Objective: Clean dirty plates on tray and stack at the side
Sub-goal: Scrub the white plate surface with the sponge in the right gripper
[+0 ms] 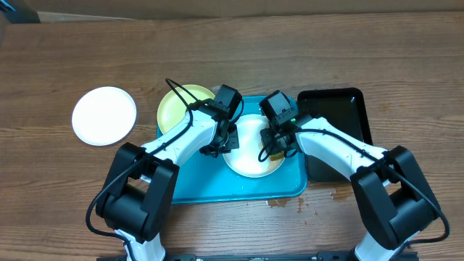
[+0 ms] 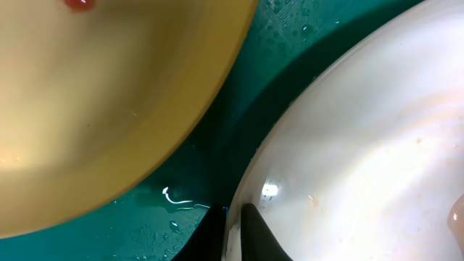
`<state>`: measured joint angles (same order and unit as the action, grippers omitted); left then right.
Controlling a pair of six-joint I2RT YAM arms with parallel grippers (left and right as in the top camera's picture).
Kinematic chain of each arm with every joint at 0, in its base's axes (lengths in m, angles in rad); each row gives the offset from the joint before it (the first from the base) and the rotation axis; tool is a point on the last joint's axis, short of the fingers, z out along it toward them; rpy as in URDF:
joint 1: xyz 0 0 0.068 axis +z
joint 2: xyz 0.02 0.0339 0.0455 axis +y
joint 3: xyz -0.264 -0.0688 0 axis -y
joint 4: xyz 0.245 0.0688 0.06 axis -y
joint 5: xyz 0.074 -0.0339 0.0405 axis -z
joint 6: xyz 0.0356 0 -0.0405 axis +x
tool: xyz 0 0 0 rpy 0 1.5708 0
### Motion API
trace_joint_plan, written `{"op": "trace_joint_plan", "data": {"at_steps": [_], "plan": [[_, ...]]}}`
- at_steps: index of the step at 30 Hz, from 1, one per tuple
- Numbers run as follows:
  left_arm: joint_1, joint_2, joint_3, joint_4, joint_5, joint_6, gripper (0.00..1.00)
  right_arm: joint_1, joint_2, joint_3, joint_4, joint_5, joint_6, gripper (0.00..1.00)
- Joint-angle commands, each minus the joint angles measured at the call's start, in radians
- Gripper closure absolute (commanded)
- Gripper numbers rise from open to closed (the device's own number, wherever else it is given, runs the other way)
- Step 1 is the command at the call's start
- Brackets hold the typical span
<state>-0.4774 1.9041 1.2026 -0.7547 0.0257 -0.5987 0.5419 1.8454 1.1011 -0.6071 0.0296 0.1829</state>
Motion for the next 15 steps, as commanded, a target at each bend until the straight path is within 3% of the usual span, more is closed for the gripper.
{"op": "trace_joint_plan", "data": {"at_steps": [1, 15], "plan": [[-0.001, 0.020, -0.011, 0.001, -0.009, 0.001, 0.91, 0.000, 0.031, -0.057, -0.002, -0.157, -0.040, 0.96], [-0.001, 0.020, -0.011, 0.003, -0.007, 0.001, 0.91, -0.044, 0.031, 0.006, -0.089, -0.502, -0.315, 0.96]]}}
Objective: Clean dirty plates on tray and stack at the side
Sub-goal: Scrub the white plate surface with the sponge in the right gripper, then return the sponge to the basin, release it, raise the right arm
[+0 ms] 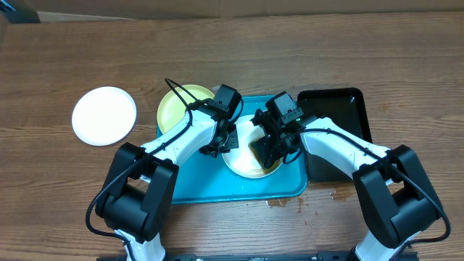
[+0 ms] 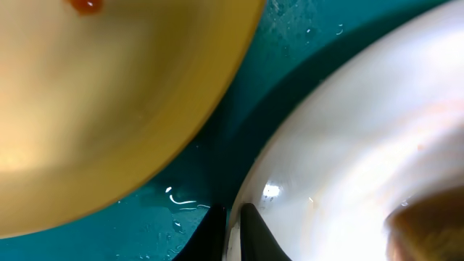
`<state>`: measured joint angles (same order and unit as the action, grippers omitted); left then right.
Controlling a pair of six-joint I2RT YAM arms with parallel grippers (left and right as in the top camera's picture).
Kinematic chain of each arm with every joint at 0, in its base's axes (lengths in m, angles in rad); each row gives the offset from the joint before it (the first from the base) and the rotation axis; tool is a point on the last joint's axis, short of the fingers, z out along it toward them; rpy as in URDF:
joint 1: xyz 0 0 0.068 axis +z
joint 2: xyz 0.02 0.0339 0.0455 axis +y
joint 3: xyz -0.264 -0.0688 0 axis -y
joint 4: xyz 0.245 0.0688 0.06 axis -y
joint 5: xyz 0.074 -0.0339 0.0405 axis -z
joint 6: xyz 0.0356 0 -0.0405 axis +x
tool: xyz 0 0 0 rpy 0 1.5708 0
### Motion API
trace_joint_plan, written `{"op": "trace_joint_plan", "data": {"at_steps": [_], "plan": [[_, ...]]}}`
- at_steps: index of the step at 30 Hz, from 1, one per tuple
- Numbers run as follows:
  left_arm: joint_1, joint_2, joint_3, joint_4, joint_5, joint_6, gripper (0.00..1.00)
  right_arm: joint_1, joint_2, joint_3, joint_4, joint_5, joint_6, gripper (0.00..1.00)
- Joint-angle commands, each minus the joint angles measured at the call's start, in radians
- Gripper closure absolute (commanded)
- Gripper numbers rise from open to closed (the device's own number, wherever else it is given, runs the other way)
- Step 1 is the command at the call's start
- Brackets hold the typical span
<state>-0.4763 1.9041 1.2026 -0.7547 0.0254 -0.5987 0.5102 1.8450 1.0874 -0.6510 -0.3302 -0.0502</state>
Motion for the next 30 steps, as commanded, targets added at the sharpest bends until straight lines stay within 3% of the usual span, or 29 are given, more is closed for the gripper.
{"op": "trace_joint_plan", "data": {"at_steps": [1, 9, 13, 22, 30], "plan": [[-0.002, 0.020, -0.011, 0.003, -0.007, 0.001, 0.91, -0.023, 0.031, 0.045, -0.066, -0.161, -0.082, 0.96], [-0.002, 0.020, -0.011, 0.002, -0.007, 0.001, 0.91, -0.142, 0.031, 0.294, -0.216, -0.220, -0.077, 0.96], [-0.002, 0.020, -0.011, -0.001, -0.007, 0.001, 0.91, -0.225, 0.031, 0.360, -0.288, -0.101, -0.020, 0.96], [-0.002, 0.020, -0.011, 0.000, -0.007, 0.001, 0.85, -0.407, 0.031, 0.365, -0.459, 0.093, -0.016, 0.96], [-0.002, 0.020, -0.011, 0.000, -0.009, 0.002, 0.81, -0.455, 0.031, 0.294, -0.394, 0.310, 0.104, 0.96]]}}
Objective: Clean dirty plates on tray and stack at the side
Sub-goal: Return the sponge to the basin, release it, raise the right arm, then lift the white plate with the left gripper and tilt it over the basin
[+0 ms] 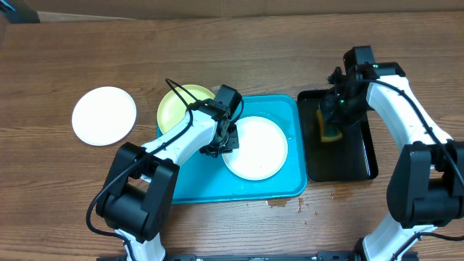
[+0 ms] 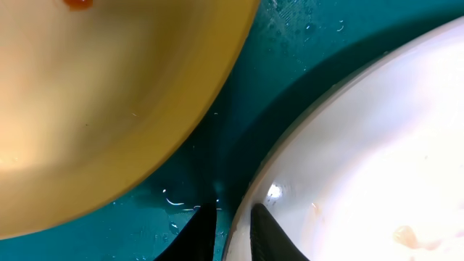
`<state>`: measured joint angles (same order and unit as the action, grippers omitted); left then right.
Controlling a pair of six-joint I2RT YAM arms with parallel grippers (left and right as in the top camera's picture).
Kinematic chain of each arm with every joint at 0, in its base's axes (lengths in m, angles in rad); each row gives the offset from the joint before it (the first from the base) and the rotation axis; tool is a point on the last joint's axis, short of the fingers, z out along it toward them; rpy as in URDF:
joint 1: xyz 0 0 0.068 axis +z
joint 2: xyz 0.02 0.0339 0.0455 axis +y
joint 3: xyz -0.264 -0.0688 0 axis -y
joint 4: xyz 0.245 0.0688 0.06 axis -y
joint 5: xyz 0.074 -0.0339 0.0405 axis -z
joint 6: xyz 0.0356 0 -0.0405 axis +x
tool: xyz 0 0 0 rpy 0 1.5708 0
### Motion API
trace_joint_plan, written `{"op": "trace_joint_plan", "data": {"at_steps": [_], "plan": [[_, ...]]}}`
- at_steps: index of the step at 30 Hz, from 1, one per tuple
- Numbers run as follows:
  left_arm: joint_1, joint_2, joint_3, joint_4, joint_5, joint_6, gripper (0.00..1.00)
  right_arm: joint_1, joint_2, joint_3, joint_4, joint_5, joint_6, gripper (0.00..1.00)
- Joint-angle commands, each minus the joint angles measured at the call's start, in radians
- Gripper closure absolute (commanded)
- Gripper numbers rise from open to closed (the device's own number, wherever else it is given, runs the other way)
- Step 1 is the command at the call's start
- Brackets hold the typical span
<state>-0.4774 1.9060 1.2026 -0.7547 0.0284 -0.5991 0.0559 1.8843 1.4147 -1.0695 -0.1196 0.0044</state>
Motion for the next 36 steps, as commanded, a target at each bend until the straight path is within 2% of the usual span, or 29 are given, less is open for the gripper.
{"op": "trace_joint_plan", "data": {"at_steps": [1, 5, 6, 9, 12, 18, 19, 20, 22, 25, 29, 36], "plan": [[-0.001, 0.018, -0.011, 0.000, -0.013, 0.002, 0.81, 0.000, -0.008, -0.045, 0.039, 0.099, 0.050, 0.96], [-0.001, 0.018, -0.011, 0.004, -0.014, 0.021, 0.78, 0.001, -0.008, -0.068, 0.066, 0.100, 0.050, 0.72], [-0.001, 0.018, -0.011, 0.004, -0.014, 0.021, 0.72, 0.001, -0.008, -0.067, 0.069, 0.100, 0.050, 0.64], [-0.001, 0.018, -0.011, 0.004, -0.014, 0.021, 0.65, -0.005, -0.008, -0.047, 0.070, 0.100, 0.079, 0.42], [-0.001, 0.018, -0.011, 0.004, -0.014, 0.021, 0.63, -0.024, -0.008, 0.009, 0.059, 0.095, 0.137, 0.38], [-0.001, 0.018, -0.014, 0.004, -0.014, 0.021, 0.62, -0.110, -0.008, 0.183, -0.008, 0.097, 0.187, 0.23], [-0.001, 0.018, -0.016, 0.005, -0.014, 0.021, 0.62, -0.135, -0.008, 0.209, -0.015, 0.097, 0.192, 0.15], [-0.001, 0.018, -0.018, 0.005, -0.014, 0.021, 0.62, -0.158, -0.008, 0.222, -0.018, 0.097, 0.196, 0.00], [-0.001, 0.018, -0.019, 0.005, -0.014, 0.021, 0.64, -0.200, -0.008, 0.227, -0.024, 0.097, 0.195, 0.00], [-0.001, 0.018, -0.020, 0.005, -0.013, 0.020, 0.74, -0.252, -0.008, 0.225, -0.020, 0.097, 0.195, 0.00], [-0.001, 0.018, -0.020, 0.009, -0.013, 0.020, 0.96, -0.298, -0.008, 0.225, -0.002, 0.097, 0.195, 0.00], [0.006, -0.009, 0.030, -0.046, -0.010, 0.079, 0.96, -0.317, -0.008, 0.225, -0.002, 0.097, 0.195, 0.00]]}}
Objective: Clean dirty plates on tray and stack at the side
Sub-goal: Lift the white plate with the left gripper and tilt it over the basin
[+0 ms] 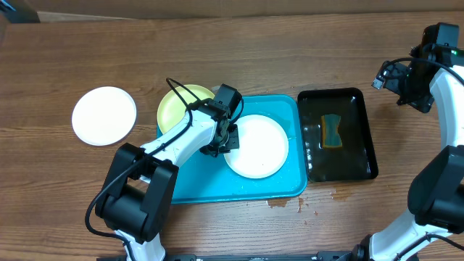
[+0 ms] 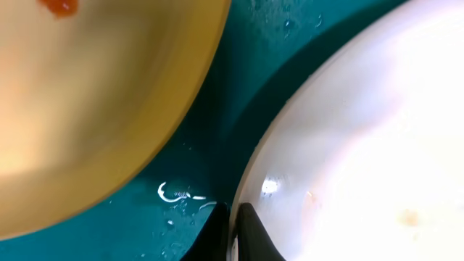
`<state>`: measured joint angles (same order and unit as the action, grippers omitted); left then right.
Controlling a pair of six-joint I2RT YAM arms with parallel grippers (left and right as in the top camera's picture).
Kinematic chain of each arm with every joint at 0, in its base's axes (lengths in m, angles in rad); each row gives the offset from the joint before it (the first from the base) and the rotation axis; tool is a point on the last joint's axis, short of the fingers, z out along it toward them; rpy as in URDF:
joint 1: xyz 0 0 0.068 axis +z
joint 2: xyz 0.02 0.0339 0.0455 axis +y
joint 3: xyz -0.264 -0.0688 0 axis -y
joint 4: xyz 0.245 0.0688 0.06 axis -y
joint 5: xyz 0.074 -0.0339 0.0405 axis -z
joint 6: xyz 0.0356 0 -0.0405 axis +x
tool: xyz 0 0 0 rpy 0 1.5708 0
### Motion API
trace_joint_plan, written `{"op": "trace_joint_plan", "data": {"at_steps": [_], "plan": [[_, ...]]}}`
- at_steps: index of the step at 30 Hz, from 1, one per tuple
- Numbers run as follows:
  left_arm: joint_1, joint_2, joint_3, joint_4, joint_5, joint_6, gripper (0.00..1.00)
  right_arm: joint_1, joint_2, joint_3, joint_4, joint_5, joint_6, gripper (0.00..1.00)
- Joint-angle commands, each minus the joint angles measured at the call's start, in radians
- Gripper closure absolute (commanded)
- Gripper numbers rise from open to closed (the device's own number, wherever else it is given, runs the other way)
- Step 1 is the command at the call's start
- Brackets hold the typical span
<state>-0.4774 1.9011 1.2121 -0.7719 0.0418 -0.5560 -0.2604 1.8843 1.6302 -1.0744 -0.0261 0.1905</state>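
Note:
A white plate (image 1: 256, 146) lies on the teal tray (image 1: 217, 185); faint smears remain on it in the left wrist view (image 2: 362, 145). My left gripper (image 1: 228, 139) (image 2: 233, 233) is shut on this plate's left rim, one finger under it and one on top. A yellow plate (image 1: 180, 109) (image 2: 87, 109) with a red spot (image 2: 55, 6) overlaps the tray's left edge. The sponge (image 1: 332, 130) lies in the black tray (image 1: 366, 156). My right gripper (image 1: 386, 75) hangs open and empty, far right of the black tray.
A clean white plate (image 1: 104, 115) sits alone on the wooden table at the left. Water drops and a small spill mark the table just below the teal tray's front edge (image 1: 279, 201). The teal tray (image 2: 210, 109) is wet between the two plates.
My right gripper has let go of the sponge, which now lies in the black tray, and has moved away to the far right. My left gripper keeps its hold on the white plate's rim.
My right gripper held the sponge on the white plate's right side, then on its middle, while my left gripper pinched the rim. Then the sponge was held over the black tray. Now it lies there, released, and the right arm is off to the right.

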Motion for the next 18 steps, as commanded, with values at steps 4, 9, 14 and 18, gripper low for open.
{"op": "trace_joint_plan", "data": {"at_steps": [4, 9, 14, 18], "plan": [[0.008, -0.065, 0.119, -0.099, -0.029, 0.042, 0.96, -0.001, -0.008, 0.010, 0.003, 0.003, 0.008, 0.00], [0.004, -0.150, 0.248, -0.151, -0.081, 0.048, 0.96, -0.001, -0.008, 0.010, 0.003, 0.003, 0.008, 0.00], [-0.038, -0.168, 0.330, -0.124, -0.106, 0.048, 0.96, -0.001, -0.008, 0.010, 0.003, 0.003, 0.008, 0.00], [-0.112, -0.167, 0.330, -0.040, -0.167, 0.048, 0.96, -0.001, -0.008, 0.010, 0.003, 0.003, 0.008, 0.00]]}}
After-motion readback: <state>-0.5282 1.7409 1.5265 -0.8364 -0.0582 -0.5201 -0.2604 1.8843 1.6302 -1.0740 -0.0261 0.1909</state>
